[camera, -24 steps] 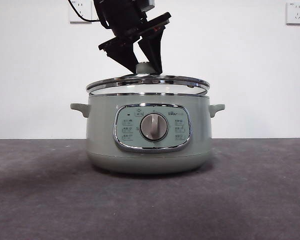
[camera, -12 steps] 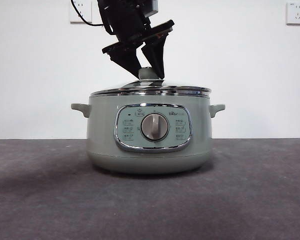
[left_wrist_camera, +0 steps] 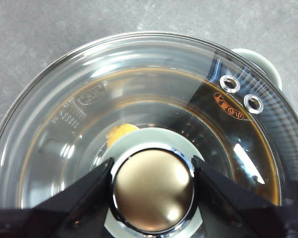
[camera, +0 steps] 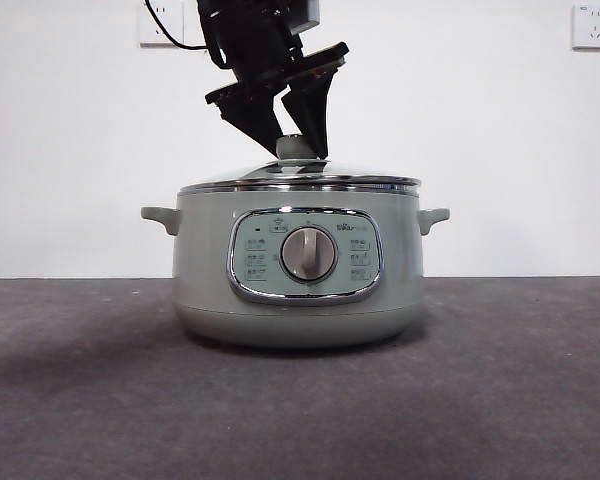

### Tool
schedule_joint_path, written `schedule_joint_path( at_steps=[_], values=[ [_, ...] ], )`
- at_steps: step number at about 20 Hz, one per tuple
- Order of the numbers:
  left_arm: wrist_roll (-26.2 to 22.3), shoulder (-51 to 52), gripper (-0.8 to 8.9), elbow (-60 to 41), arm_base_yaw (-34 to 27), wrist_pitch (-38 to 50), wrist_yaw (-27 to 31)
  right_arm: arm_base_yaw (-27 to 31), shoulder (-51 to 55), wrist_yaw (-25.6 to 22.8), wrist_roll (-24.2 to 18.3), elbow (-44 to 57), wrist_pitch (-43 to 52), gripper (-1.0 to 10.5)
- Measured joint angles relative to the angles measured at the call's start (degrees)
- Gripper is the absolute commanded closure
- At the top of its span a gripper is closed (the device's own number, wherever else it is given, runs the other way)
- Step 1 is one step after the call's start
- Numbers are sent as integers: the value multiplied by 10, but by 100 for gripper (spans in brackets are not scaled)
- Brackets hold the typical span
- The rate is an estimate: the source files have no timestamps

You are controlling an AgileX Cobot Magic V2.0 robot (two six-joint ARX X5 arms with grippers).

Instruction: Pick up the corn,open the lid,put the corn in the pot,close the lid

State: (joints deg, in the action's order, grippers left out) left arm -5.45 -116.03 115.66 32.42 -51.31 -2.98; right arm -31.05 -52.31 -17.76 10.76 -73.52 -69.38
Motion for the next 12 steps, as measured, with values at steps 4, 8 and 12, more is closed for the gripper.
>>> schedule_joint_path(
  at_steps=[4, 8, 12],
  values=[
    [-17, 0, 823, 2, 0, -11, 3, 0, 0, 2, 0, 0, 0, 957],
    [-25, -2, 823, 3, 0, -17, 0, 0, 0, 2, 2, 0, 1, 957],
    [-25, -2, 772, 3, 0, -19, 0, 0, 0, 2, 4, 0, 1, 957]
  ],
)
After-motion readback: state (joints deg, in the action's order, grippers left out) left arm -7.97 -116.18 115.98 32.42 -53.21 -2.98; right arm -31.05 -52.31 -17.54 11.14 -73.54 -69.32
